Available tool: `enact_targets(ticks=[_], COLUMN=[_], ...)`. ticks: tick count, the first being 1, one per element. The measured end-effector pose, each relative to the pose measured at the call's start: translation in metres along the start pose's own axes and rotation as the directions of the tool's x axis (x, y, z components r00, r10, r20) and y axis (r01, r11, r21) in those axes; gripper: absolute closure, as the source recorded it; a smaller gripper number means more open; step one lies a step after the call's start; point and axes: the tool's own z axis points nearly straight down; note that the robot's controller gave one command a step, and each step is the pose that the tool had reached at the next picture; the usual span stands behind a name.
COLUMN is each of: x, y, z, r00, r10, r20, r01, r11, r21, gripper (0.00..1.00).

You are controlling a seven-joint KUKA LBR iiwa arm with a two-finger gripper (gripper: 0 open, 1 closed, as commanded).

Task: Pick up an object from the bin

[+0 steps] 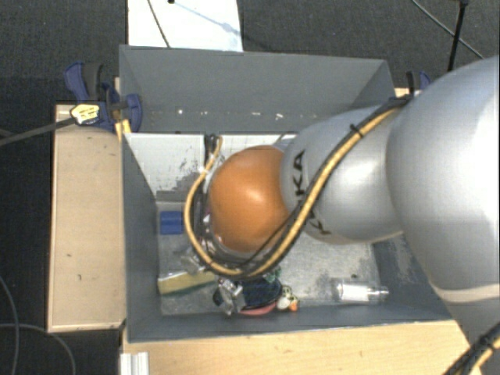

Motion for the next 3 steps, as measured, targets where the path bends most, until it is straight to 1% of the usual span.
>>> enact_targets(ticks=[1,2,3], x=[0.001,0.000,-0.024], y=[0.004,0.005,0.012], z=[0.028,0.027,-0.099], r00=[1.000,1.000,1.000], r10=[-0.011,-0.005,-0.001], r20=[0.011,0.013,0.014], r01=[0.011,0.005,0.000], r11=[1.000,1.000,1.000], r21=[0.005,0.003,0.005], gripper=[0.00,1.00,1.00])
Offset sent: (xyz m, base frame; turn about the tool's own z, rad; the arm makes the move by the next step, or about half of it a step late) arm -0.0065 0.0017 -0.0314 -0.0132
